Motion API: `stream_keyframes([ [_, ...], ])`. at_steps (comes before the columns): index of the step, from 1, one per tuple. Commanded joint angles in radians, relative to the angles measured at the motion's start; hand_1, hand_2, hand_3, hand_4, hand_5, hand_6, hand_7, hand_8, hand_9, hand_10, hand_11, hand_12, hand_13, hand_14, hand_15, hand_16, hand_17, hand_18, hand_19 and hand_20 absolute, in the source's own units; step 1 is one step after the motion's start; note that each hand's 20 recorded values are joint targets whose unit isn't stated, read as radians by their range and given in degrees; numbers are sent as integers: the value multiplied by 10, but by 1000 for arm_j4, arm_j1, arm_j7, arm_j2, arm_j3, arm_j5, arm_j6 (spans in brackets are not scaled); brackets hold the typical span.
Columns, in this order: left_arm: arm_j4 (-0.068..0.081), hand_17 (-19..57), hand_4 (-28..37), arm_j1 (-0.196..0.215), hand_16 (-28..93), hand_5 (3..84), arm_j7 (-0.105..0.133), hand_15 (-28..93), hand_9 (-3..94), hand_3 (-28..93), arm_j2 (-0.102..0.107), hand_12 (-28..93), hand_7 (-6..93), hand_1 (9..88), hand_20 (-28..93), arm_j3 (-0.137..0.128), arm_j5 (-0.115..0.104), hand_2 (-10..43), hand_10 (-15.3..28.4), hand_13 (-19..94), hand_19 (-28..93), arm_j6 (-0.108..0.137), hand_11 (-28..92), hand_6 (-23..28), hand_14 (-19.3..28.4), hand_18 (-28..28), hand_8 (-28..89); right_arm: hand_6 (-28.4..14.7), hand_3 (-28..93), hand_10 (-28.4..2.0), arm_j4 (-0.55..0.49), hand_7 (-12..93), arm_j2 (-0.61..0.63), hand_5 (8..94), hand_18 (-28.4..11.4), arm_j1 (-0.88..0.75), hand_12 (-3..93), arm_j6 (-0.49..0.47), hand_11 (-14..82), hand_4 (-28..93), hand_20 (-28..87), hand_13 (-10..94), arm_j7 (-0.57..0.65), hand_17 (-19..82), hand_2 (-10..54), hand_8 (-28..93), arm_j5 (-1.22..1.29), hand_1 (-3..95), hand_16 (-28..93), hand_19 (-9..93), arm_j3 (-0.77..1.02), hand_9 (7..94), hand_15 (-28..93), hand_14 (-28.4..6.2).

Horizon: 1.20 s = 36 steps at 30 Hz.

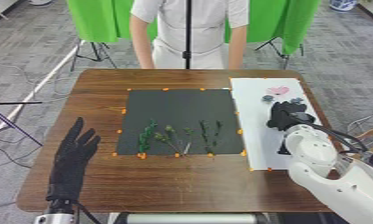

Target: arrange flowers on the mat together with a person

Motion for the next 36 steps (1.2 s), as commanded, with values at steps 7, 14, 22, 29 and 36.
stream_keyframes([
  [7,-28,-125,-283,28,14,223,-4,149,262,769,-8,132,110,197,48,-27,4,40,119,201,396,-1,73,-19,172,226,-93,61,597,-42,7,280,14,775,-190,-19,345,193,209,-279,388,728,-12,230,-95,-28,-134,580,257,670,-61,875,565,-27],
  [14,-51,-124,-283,36,13,224,15,151,262,768,7,132,109,197,48,-46,-14,41,120,201,396,1,73,-18,172,224,-93,54,590,-38,-74,264,-19,790,-171,50,364,265,185,-282,391,742,-46,234,-95,-19,-184,599,274,679,-92,893,556,-19],
  [22,-65,-123,-283,29,12,226,33,156,264,768,17,132,108,195,53,-55,-50,39,120,203,408,-14,74,-17,173,228,-93,49,595,-39,-62,255,-224,799,-160,275,379,248,171,-282,389,744,-261,230,-95,-8,-98,601,293,681,-297,899,548,-17],
  [29,-59,-121,-283,-37,10,226,28,159,264,764,36,132,107,194,55,-44,-38,38,121,203,412,-39,74,-17,173,228,-92,52,597,-35,95,256,-480,796,-156,405,382,247,173,-283,388,740,-372,226,-95,-7,-40,595,296,679,-458,896,550,-18],
  [36,-44,-120,-283,-130,9,226,9,158,265,763,85,132,106,193,55,-32,-26,39,121,204,414,-74,75,-17,174,230,-92,58,587,-33,239,265,-592,788,-148,596,380,400,179,-283,383,727,-368,220,-95,-13,98,598,297,670,-716,888,553,-12],
])
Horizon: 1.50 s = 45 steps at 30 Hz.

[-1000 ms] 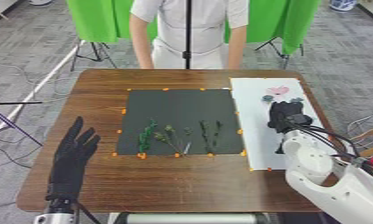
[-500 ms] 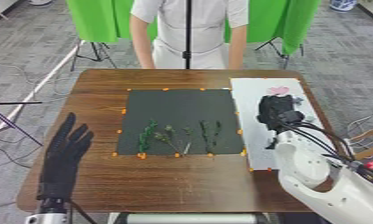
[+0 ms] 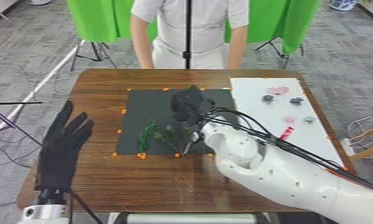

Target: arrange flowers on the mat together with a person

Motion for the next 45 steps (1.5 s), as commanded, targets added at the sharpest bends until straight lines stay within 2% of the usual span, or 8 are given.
stream_keyframes([
  [1,13,-120,-283,-109,9,227,-31,158,265,762,51,132,106,194,55,9,23,39,121,203,415,-55,75,-16,174,230,-92,60,578,-32,90,267,-192,786,-146,195,378,162,178,-283,382,727,15,220,-95,-17,141,601,295,668,-249,887,552,-11],
  [7,4,-120,-283,-109,9,227,-8,156,265,761,80,131,105,195,54,26,13,40,121,204,415,-24,74,-16,174,231,-91,71,525,-29,128,278,-246,776,-135,270,364,217,188,-283,378,721,26,216,-84,-32,200,622,282,661,-361,880,554,-10],
  [14,5,-120,-283,-120,10,227,-10,156,265,764,78,131,104,197,53,24,14,39,122,203,416,-32,72,-16,174,231,-90,87,452,-33,105,265,-235,743,-142,200,329,-23,198,-283,385,678,-13,178,-79,-56,129,618,243,658,-252,848,573,-23],
  [20,5,-120,-283,-115,10,227,-10,154,265,764,73,132,103,198,52,22,15,40,122,203,417,-32,73,-16,174,232,-90,89,447,-51,98,280,-227,693,-160,160,288,-144,238,-283,404,619,-46,142,-95,-91,84,580,201,649,-195,788,611,-45],
  [31,1,-120,-283,-102,11,227,-14,155,263,763,69,133,102,207,51,22,14,41,122,203,416,-26,74,-15,174,231,-90,82,519,-80,83,243,-224,647,-186,149,195,-154,327,-283,431,576,-29,122,-95,-101,55,479,184,640,-185,721,639,-65],
  [35,-13,-120,-283,-63,11,228,-11,156,263,763,68,133,102,209,51,13,11,40,121,202,417,-5,74,-14,174,231,-89,82,545,-81,68,240,-220,646,-189,114,192,-171,329,-283,436,575,-48,122,-95,-114,73,457,180,639,-117,720,641,-65],
  [40,-42,-120,-283,22,11,228,15,157,263,763,63,132,103,209,51,-11,1,40,122,202,417,48,74,-14,175,231,-90,79,578,-82,-8,230,-201,644,-191,49,191,-271,325,-283,438,566,-99,119,-95,-154,123,433,179,637,58,710,642,-71],
  [45,-26,-120,-283,46,10,228,5,157,263,760,44,132,103,207,51,-28,-10,41,122,202,417,50,74,-14,174,231,-90,57,616,-99,-165,216,-143,591,-193,-84,170,-403,257,-281,385,533,-73,102,-85,-157,365,347,149,554,332,642,561,-99],
])
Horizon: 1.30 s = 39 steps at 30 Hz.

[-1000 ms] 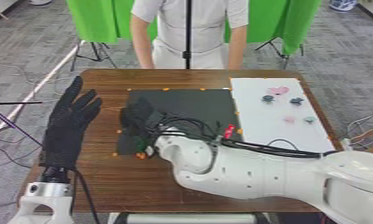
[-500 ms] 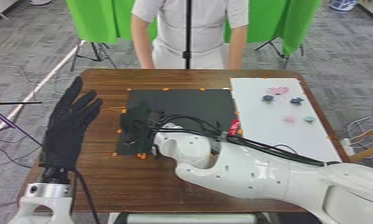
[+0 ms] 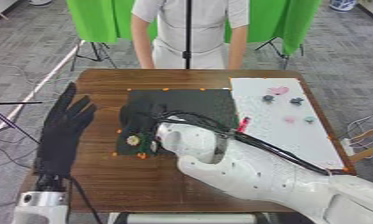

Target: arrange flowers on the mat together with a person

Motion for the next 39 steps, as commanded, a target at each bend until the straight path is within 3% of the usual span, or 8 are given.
stream_keyframes([
  [1,13,-121,-283,84,10,228,12,157,264,760,-30,132,103,207,51,-25,-23,41,122,202,417,21,74,-14,175,231,-90,52,616,-101,-222,213,98,580,-193,-148,167,-133,246,-280,372,527,25,99,-75,-155,365,337,145,537,353,631,541,-103],
  [3,11,-121,-283,95,11,228,13,158,264,760,-43,131,103,204,51,-30,-12,41,122,202,416,13,73,-15,175,230,-91,33,624,-120,-287,192,113,536,-202,-253,163,-194,200,-268,314,491,38,87,-10,-142,557,275,149,476,519,575,469,-127],
  [6,6,-122,-283,112,9,228,26,156,263,758,-46,132,105,199,50,-30,-13,40,122,202,414,21,74,-18,175,230,-91,13,629,-138,-362,151,166,488,-234,-371,153,-118,126,-254,273,436,53,72,60,-123,777,218,152,434,670,487,403,-163],
  [11,25,-124,-283,107,11,230,24,155,264,758,-54,132,105,194,47,-23,-18,40,122,201,406,22,72,-22,175,229,-92,9,627,-150,-428,105,241,393,-242,-591,167,-94,75,-251,208,359,-60,45,103,-92,1024,185,188,370,901,417,273,-194],
  [13,36,-124,-283,99,10,230,26,154,263,757,-54,131,104,192,46,-4,-31,40,118,201,403,41,68,-26,174,228,-92,11,623,-152,-449,89,276,363,-237,-669,172,-36,58,-254,190,315,-116,37,114,-85,1059,183,207,346,943,378,207,-198],
  [19,56,-126,-283,85,13,224,-18,151,253,757,-97,134,102,191,45,12,-17,41,111,201,395,-2,55,-36,173,227,-92,23,620,-144,-482,76,270,303,-227,-893,183,-35,31,-256,184,289,-125,36,125,-76,1126,173,282,304,1085,348,95,-196],
  [27,95,-125,-283,58,14,227,-36,153,259,761,-114,138,105,188,50,67,-21,40,114,202,395,-23,61,-36,172,225,-94,40,601,-106,-454,82,298,279,-220,-1129,186,43,26,-268,187,281,-329,41,126,-78,1146,172,298,298,1110,332,67,-190],
  [39,109,-123,-283,64,13,231,-43,156,264,766,-139,138,111,186,55,88,-14,39,117,205,401,-36,70,-32,172,226,-96,46,634,-109,-460,109,245,297,-210,-1198,186,46,34,-281,205,294,-337,38,124,-96,1095,161,332,289,1150,355,70,-186],
])
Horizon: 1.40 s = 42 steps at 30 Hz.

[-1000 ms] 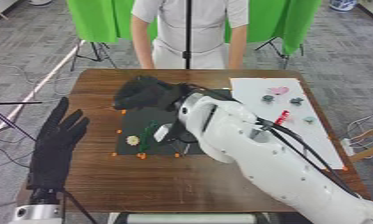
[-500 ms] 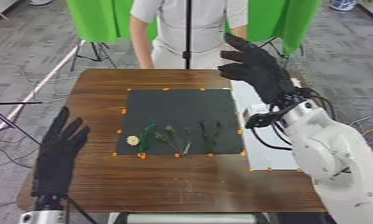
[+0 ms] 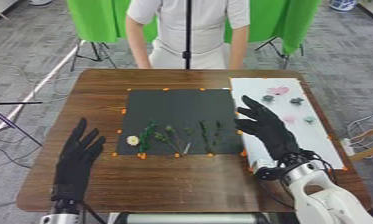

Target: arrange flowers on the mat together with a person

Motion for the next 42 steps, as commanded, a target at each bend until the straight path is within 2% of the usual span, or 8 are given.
stream_keyframes([
  [1,10,-123,-283,11,12,231,-23,156,264,766,-19,138,113,187,56,12,5,39,117,205,403,-21,72,-32,172,227,-96,46,636,-111,-8,111,-47,299,-210,-38,186,-8,35,-281,206,294,25,37,124,-96,-20,159,332,290,23,357,74,-187],
  [7,6,-122,-283,12,11,235,-43,162,272,767,-29,136,115,189,58,1,12,39,123,208,407,-30,79,-26,174,226,-97,37,641,-137,-30,110,-135,320,-218,-61,179,-25,67,-282,242,322,31,42,118,-96,-20,160,271,370,80,384,201,-185],
  [14,6,-121,-283,15,7,236,-49,168,274,772,-31,132,114,191,60,-6,14,37,124,209,412,-34,83,-25,174,228,-98,32,646,-145,-40,100,-139,336,-226,-63,177,-18,72,-280,260,330,55,43,117,-91,-36,158,255,404,98,391,222,-185],
  [18,6,-120,-283,14,6,236,-36,169,274,771,-22,131,114,192,59,0,8,37,124,210,413,-20,84,-25,175,229,-98,33,648,-146,-44,100,-146,338,-225,-71,176,-24,73,-280,257,329,56,42,116,-91,-41,159,248,400,109,391,226,-186],
  [22,10,-120,-283,16,6,236,-27,169,273,770,-22,130,114,193,58,-3,9,37,124,209,414,-28,85,-25,175,229,-98,34,645,-146,-48,99,-156,338,-225,-79,175,-22,73,-280,253,328,54,42,114,-91,-40,162,245,395,115,391,225,-186],
  [35,11,-116,-283,24,5,236,-31,169,273,770,-26,129,112,192,64,-21,15,35,124,211,425,-25,86,-26,175,232,-97,35,647,-147,-66,95,-209,337,-226,-104,175,-25,69,-278,245,327,55,42,114,-89,-39,157,244,380,146,390,219,-189],
  [40,11,-115,-283,20,5,235,-24,170,273,767,-24,129,113,192,65,-21,13,36,123,211,426,-23,85,-26,175,232,-96,37,649,-147,-65,97,-213,339,-226,-94,175,-33,69,-277,245,327,53,42,115,-90,-41,157,245,380,143,390,221,-188],
  [42,10,-115,-283,19,5,236,-27,170,273,767,-24,129,112,192,65,-25,23,36,124,211,425,-22,85,-26,175,231,-97,37,647,-147,-65,98,-211,340,-226,-93,175,-32,69,-277,244,327,51,43,115,-90,-40,158,245,379,142,390,221,-189],
])
